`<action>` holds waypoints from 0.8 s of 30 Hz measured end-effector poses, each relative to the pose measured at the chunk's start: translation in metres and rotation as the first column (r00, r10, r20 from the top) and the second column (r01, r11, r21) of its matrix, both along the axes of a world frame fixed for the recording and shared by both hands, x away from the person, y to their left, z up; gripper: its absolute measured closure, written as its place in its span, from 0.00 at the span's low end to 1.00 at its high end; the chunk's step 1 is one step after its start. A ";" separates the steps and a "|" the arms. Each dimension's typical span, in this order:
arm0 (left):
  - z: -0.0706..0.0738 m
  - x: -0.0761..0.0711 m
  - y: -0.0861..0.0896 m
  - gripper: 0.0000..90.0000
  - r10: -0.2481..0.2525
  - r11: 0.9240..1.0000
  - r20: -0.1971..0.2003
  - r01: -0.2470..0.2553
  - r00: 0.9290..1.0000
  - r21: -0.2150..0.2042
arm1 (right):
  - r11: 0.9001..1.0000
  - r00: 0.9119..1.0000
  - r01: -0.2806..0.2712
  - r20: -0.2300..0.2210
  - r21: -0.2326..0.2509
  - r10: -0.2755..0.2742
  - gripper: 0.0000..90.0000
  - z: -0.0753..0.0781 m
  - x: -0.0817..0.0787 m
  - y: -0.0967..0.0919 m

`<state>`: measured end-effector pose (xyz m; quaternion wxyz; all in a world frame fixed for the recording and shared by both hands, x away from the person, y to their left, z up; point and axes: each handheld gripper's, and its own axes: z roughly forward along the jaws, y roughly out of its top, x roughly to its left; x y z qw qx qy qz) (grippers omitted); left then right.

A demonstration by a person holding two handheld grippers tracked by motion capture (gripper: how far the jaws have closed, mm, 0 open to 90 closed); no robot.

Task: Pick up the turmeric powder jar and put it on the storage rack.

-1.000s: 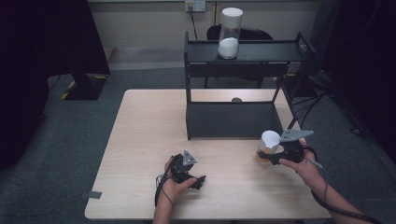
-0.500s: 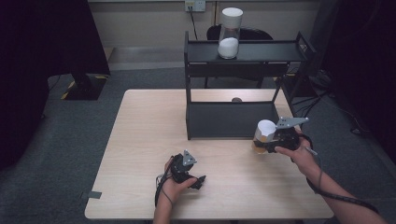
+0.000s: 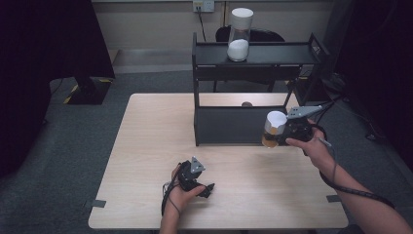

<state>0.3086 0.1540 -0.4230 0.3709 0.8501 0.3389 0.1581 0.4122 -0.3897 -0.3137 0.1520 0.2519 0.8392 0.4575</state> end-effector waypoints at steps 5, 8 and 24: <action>0.000 0.000 0.000 0.00 0.000 1.000 0.000 0.000 1.000 0.000 | 1.000 1.000 -0.002 -0.002 -0.002 0.002 0.34 0.014 0.007 0.000; 0.000 0.000 0.000 0.00 -0.001 1.000 0.000 0.001 1.000 0.001 | 1.000 1.000 -0.001 0.004 -0.003 0.001 0.34 0.023 0.010 0.000; 0.000 0.000 0.000 0.00 0.000 1.000 0.000 0.000 1.000 0.000 | 1.000 1.000 -0.007 0.012 -0.002 0.007 0.34 0.066 0.025 0.002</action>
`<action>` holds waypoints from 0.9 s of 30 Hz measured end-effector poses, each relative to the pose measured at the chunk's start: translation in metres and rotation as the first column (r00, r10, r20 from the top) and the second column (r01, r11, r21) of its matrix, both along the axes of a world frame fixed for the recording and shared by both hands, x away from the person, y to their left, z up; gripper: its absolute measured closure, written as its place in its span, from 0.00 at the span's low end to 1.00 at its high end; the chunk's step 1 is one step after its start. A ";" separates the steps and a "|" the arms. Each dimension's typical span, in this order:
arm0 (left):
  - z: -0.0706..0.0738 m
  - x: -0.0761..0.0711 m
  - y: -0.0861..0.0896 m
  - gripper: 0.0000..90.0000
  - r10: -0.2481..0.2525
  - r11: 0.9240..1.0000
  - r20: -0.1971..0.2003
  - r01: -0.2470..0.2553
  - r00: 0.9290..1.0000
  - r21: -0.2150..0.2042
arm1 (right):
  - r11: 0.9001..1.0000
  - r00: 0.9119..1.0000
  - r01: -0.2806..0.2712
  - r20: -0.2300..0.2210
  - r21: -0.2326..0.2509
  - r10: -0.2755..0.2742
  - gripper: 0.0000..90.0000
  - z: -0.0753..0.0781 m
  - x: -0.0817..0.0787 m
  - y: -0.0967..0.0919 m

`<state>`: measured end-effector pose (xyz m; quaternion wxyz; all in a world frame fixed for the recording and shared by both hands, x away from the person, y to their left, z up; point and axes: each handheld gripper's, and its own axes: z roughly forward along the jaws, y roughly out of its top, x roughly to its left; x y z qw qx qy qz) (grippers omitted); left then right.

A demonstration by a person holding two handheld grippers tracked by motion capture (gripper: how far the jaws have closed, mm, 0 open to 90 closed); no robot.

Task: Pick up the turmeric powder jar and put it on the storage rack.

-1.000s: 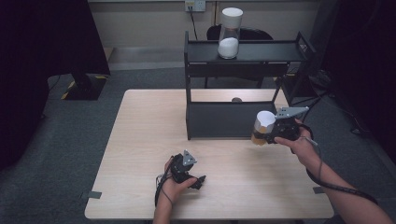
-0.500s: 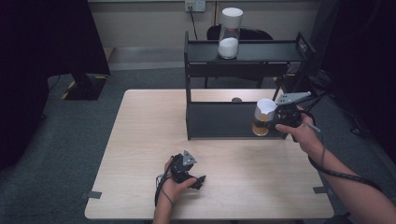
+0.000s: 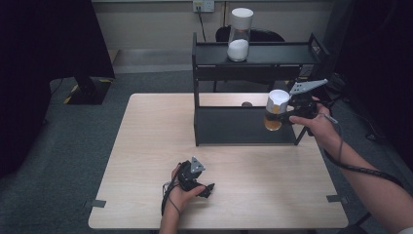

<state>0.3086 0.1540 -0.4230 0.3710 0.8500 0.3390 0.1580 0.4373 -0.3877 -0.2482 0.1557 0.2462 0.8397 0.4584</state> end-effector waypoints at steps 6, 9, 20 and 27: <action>0.000 0.000 0.000 0.00 0.000 1.000 0.000 0.000 1.000 0.000 | 1.000 1.000 0.007 0.009 0.007 -0.007 0.34 0.017 0.004 -0.003; 0.000 0.000 0.000 0.00 0.001 1.000 0.000 -0.001 1.000 -0.001 | 1.000 1.000 0.011 0.014 0.006 -0.011 0.34 0.026 0.007 -0.004; 0.000 0.000 0.000 0.00 0.000 1.000 0.000 0.000 1.000 0.000 | 1.000 0.999 0.027 0.031 0.001 -0.027 0.34 0.050 0.015 -0.002; 0.000 0.000 0.000 0.00 0.000 1.000 -0.001 0.000 1.000 0.000 | 1.000 0.999 0.024 0.032 0.001 -0.024 0.34 0.063 0.022 0.004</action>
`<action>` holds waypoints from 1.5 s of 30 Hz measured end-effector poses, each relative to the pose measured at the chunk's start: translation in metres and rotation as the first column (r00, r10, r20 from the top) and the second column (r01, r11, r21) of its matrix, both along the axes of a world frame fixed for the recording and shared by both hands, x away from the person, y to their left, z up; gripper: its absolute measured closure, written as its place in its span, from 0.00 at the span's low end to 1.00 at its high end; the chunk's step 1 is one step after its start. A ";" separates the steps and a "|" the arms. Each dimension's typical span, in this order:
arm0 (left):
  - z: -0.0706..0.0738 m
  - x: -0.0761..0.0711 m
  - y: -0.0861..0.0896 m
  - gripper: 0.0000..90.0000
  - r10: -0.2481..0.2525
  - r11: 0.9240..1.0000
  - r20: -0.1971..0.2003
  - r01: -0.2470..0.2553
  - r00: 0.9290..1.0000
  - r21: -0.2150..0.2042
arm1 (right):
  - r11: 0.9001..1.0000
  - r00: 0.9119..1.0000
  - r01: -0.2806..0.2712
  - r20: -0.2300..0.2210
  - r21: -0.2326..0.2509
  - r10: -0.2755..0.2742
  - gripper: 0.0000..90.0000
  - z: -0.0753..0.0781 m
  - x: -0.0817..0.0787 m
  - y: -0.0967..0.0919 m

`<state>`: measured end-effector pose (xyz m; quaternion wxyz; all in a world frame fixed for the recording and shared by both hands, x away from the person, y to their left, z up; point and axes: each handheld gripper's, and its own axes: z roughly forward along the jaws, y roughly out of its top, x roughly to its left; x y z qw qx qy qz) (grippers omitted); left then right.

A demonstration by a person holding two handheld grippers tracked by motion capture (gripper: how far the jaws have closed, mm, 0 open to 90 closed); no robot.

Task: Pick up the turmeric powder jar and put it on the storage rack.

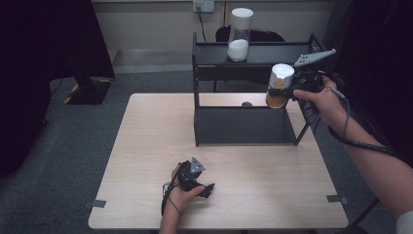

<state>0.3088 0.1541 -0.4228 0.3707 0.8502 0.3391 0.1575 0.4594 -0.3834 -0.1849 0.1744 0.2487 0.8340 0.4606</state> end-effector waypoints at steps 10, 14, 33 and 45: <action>0.000 0.000 0.000 0.00 0.000 1.000 0.000 0.000 1.000 0.000 | 1.000 1.000 -0.009 0.000 0.004 0.009 0.34 0.017 0.007 0.005; 0.000 0.000 0.000 0.00 0.000 1.000 0.000 0.000 1.000 0.000 | 1.000 1.000 -0.009 0.003 0.012 0.009 0.34 0.024 0.009 0.003; 0.000 0.000 0.000 0.00 0.000 1.000 0.001 0.000 1.000 -0.001 | 1.000 0.999 0.018 0.035 0.021 -0.018 0.34 0.069 0.011 0.004; 0.000 0.000 0.000 0.00 0.000 1.000 0.000 0.000 1.000 0.000 | 1.000 0.999 0.015 0.039 0.009 -0.016 0.34 0.094 0.017 0.016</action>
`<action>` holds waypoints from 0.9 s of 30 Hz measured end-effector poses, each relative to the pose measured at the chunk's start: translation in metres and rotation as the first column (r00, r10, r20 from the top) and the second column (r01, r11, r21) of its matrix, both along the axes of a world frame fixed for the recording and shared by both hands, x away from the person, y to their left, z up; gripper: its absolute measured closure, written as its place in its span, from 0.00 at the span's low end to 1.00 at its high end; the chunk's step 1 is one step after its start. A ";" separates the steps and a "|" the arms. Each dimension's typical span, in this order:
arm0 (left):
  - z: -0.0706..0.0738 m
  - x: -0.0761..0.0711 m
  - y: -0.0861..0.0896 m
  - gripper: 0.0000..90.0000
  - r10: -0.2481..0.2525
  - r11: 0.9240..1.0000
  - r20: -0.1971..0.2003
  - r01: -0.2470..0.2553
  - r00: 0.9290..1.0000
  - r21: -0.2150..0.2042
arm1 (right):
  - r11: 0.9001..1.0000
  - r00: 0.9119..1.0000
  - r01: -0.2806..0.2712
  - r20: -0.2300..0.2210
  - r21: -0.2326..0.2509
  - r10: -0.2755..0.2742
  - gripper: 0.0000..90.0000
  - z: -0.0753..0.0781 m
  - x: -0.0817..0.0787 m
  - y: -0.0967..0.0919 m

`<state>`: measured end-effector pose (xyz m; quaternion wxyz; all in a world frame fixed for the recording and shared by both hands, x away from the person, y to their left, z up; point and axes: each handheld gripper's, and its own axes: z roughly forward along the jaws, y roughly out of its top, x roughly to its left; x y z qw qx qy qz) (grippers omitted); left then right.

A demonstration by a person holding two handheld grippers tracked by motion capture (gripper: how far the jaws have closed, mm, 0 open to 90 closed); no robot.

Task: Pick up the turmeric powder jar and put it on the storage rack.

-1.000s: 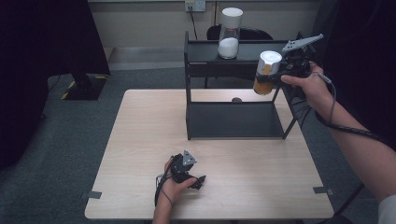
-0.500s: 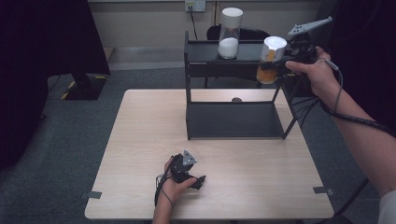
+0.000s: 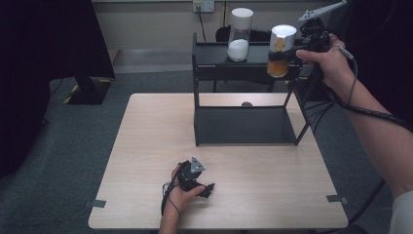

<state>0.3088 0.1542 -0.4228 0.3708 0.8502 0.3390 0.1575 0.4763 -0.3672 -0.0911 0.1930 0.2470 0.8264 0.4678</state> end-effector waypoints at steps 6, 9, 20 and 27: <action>0.000 0.000 0.000 0.00 0.000 1.000 0.000 0.000 1.000 0.000 | 1.000 1.000 0.015 0.022 0.004 -0.015 0.34 0.009 0.002 0.006; 0.000 0.000 0.000 0.00 0.000 1.000 0.000 0.000 1.000 0.000 | 0.999 0.999 0.031 0.026 0.012 -0.031 0.34 0.010 0.007 0.008; 0.000 0.000 0.000 0.00 0.000 1.000 0.001 0.000 1.000 -0.001 | 0.994 0.994 0.103 0.035 0.027 -0.104 0.34 0.008 0.032 0.021; 0.000 0.000 0.000 0.00 0.000 1.000 0.001 0.000 1.000 -0.002 | 0.989 0.989 0.141 0.031 0.053 -0.143 0.34 -0.002 0.043 0.023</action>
